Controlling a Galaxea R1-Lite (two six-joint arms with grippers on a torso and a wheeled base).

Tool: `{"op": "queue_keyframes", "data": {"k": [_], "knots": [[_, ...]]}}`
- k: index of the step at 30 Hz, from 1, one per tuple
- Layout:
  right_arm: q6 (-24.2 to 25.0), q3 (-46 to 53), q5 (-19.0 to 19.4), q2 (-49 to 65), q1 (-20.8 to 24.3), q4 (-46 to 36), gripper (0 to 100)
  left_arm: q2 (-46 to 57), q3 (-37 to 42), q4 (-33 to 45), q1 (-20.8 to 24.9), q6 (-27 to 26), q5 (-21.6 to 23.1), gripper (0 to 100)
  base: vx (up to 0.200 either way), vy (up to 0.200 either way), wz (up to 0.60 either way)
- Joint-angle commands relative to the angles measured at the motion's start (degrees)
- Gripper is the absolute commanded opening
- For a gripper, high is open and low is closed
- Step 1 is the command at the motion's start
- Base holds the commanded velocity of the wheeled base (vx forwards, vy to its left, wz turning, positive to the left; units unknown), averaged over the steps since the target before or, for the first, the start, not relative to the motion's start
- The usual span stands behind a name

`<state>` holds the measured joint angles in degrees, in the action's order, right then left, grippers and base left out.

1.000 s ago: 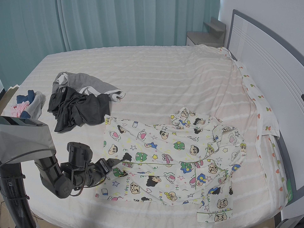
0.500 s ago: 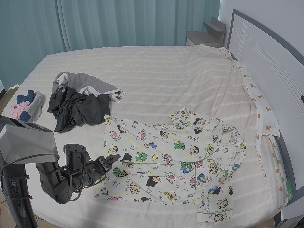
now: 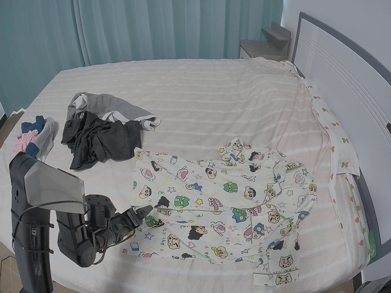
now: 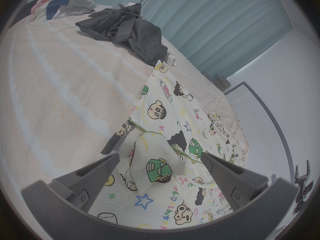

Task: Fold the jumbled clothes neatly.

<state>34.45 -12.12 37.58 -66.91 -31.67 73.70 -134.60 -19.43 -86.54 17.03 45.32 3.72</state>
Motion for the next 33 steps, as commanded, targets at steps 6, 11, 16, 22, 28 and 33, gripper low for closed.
{"op": "queue_keyframes", "data": {"k": [6, 11, 16, 22, 28, 33], "knots": [[0.0, 0.08, 0.03, 0.03, 0.12, 0.04, 100, -4.27, -1.22, -3.46, -0.07, 0.38, -0.03, 100, 0.0, 0.0, 0.0], [0.0, 0.08, 0.03, 0.03, 0.12, 0.04, 100, -4.36, -2.19, -3.46, -0.07, 0.47, -0.11, 100, 0.0, 0.0, 0.0], [0.0, 0.08, 0.03, 0.12, 0.29, 0.04, 100, -4.71, -3.95, -3.46, -0.07, 1.08, -0.11, 100, 0.0, 0.0, 0.0], [0.0, 0.08, 0.03, 0.12, 0.29, 0.04, 100, -4.97, -5.27, -3.46, -0.07, 1.87, -1.87, 0, 0.0, 0.0, 0.0], [0.0, 0.08, 0.03, 0.12, 0.29, 0.04, 100, -4.89, -4.91, -3.46, -0.16, 2.05, -2.22, 0, 0.0, 0.0, 0.0], [0.0, 0.08, 0.03, 0.12, 0.29, 0.04, 100, -4.62, -4.39, -3.46, -0.59, 1.96, -2.66, 0, 0.0, 0.0, 0.0]]}}
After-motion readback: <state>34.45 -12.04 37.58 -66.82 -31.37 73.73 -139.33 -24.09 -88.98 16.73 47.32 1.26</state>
